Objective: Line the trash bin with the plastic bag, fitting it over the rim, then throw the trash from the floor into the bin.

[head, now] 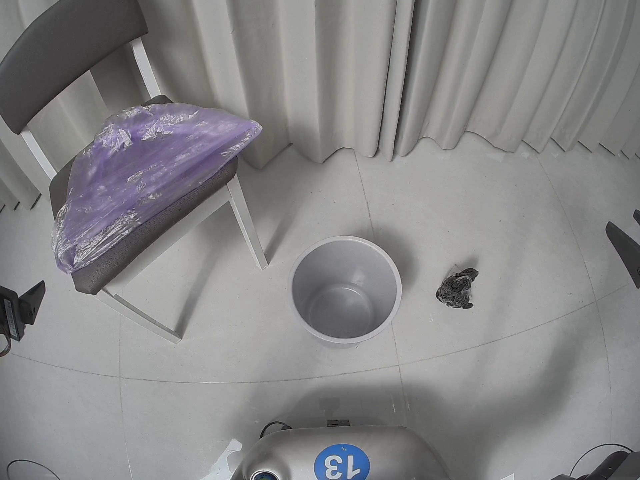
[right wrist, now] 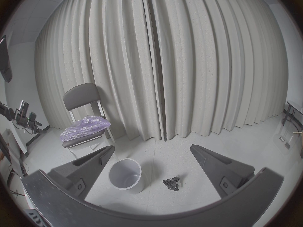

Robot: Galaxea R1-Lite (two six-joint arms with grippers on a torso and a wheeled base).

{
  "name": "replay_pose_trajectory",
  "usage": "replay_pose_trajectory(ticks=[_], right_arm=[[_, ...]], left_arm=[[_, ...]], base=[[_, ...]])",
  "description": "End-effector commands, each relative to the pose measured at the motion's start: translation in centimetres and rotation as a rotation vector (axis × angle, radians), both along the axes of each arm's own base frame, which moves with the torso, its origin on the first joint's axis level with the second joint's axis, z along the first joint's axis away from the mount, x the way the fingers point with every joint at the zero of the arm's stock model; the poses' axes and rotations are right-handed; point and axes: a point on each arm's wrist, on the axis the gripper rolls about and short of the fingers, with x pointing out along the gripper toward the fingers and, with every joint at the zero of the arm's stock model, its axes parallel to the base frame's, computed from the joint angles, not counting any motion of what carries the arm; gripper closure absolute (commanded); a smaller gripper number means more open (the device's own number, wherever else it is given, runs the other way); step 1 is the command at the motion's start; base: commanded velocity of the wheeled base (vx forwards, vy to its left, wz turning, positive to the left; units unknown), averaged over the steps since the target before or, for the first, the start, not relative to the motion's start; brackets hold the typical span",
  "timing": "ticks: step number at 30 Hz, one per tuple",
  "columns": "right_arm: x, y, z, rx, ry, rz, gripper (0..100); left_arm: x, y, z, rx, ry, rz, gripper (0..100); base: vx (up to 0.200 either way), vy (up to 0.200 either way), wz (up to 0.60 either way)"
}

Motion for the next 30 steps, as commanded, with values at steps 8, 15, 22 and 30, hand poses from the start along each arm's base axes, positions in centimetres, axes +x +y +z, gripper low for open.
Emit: replay_pose_trajectory(ticks=[8, 15, 22, 30], right_arm=[[-0.6, 0.0, -1.4, -0.019, 0.046, 0.014, 0], [-1.1, -0.1, -1.6, -0.076, 0.015, 0.026, 0], [-4.3, -0.5, -2.0, -0.363, -0.183, 0.024, 0], [-4.4, -0.6, -2.6, -0.491, -0.265, -0.015, 0]], left_arm=[[7.0, 1.5, -1.8, -0.005, 0.112, 0.009, 0], [7.9, 1.8, -0.6, 0.042, 0.061, -0.017, 0], [7.7, 3.4, -0.9, 0.087, 0.09, -0.007, 0], [7.4, 3.7, -2.0, 0.108, 0.141, -0.011, 0]], base=[[0.0, 0.0, 0.0], [0.0, 0.0, 0.0], [0.0, 0.0, 0.0], [0.0, 0.0, 0.0]])
